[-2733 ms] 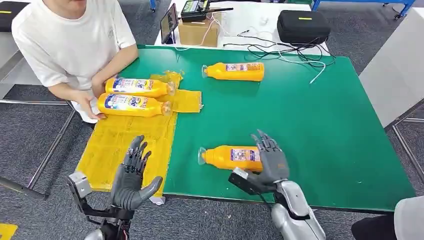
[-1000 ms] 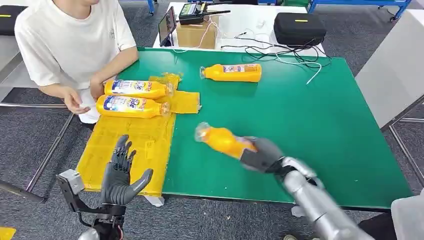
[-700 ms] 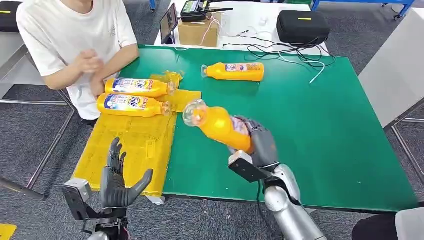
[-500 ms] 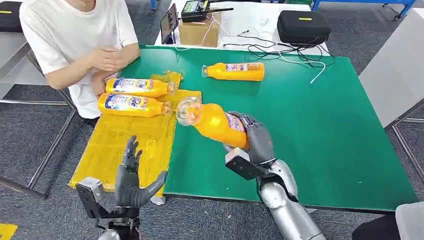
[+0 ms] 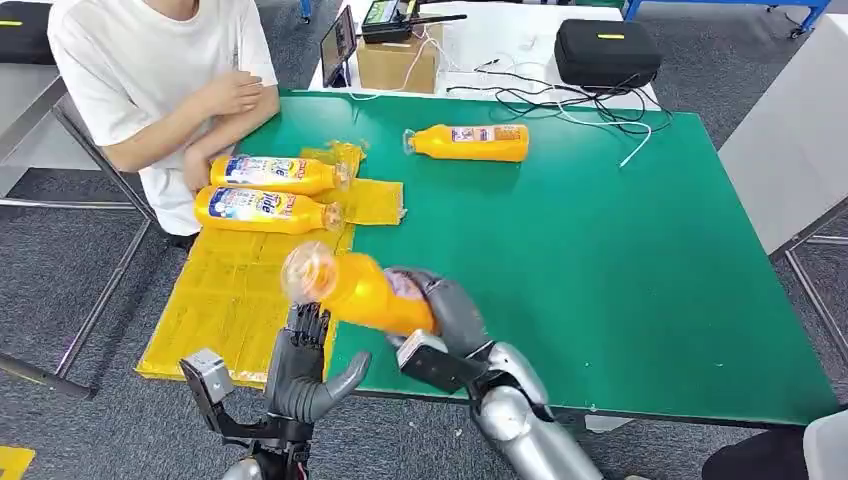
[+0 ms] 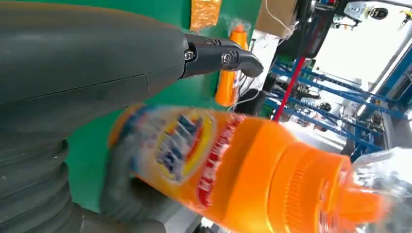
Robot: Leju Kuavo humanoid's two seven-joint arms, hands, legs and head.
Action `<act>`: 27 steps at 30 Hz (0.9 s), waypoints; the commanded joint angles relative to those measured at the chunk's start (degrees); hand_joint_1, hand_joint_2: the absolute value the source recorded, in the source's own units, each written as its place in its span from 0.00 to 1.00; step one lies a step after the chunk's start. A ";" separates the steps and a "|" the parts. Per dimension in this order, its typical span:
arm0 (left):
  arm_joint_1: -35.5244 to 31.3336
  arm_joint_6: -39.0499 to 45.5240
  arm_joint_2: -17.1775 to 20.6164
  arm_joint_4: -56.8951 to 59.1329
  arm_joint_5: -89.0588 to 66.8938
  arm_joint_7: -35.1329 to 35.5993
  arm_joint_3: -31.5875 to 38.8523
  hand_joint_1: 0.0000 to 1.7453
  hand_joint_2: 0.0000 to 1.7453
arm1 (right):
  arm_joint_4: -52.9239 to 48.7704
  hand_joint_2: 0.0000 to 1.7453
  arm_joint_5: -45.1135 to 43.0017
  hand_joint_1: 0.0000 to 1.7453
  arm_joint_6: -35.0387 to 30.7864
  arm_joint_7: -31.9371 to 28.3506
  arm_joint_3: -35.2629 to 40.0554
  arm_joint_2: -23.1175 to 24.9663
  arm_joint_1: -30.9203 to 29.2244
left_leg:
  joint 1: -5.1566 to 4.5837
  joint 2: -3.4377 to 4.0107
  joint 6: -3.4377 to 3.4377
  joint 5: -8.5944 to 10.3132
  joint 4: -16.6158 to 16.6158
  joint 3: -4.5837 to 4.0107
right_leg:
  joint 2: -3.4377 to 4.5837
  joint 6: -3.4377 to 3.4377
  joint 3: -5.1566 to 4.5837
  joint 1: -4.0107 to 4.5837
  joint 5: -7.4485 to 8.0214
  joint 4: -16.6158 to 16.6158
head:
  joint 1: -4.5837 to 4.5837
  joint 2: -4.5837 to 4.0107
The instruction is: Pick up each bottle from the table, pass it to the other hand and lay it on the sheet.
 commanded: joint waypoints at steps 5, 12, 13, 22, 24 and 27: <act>-3.24 3.76 2.49 4.32 1.24 -0.34 -4.27 0.00 1.00 | 3.87 1.00 -2.96 1.00 1.98 -0.33 9.36 1.15 -0.27 | 0.07 0.08 -0.11 -0.06 -0.06 0.25 | -0.01 -0.13 0.25 0.07 -0.06 -0.06 | 0.02 0.00; -2.94 3.49 2.97 4.39 4.09 0.85 -4.78 0.00 1.00 | 4.12 1.00 -4.28 1.00 2.57 0.05 10.33 0.64 0.08 | 0.05 0.07 -0.09 -0.05 -0.06 0.20 | 0.00 -0.11 0.19 0.05 -0.05 -0.05 | 0.00 0.00; -3.01 3.46 3.20 4.66 3.88 0.84 -5.25 0.00 1.00 | 4.45 1.00 -4.04 1.00 2.19 0.26 10.49 0.53 -0.11 | 0.07 0.08 -0.12 -0.08 -0.05 0.26 | 0.01 -0.15 0.26 0.08 -0.08 -0.05 | 0.00 0.00; -4.27 4.63 2.76 6.59 7.19 2.68 -4.21 1.00 1.00 | 4.88 0.00 -1.82 0.00 -4.26 0.63 10.23 1.73 -0.84 | 0.06 0.11 -0.09 -0.03 -0.06 0.18 | 0.03 -0.12 0.17 0.06 -0.01 -0.07 | 0.02 0.00; -4.37 4.78 2.69 6.43 8.01 2.97 -3.54 1.00 1.00 | 4.99 0.00 -1.94 0.00 -4.97 0.36 10.03 1.88 -0.69 | 0.04 0.07 -0.07 -0.01 -0.05 0.10 | 0.01 -0.09 0.10 0.04 0.00 -0.06 | 0.00 0.00; -4.34 4.95 2.46 6.22 10.23 4.13 -2.47 1.00 1.00 | 4.44 0.00 -3.17 0.00 -7.04 -0.99 8.83 2.36 0.02 | 0.04 0.13 -0.07 -0.04 -0.04 0.14 | 0.07 -0.09 0.12 0.04 -0.02 -0.04 | 0.00 0.00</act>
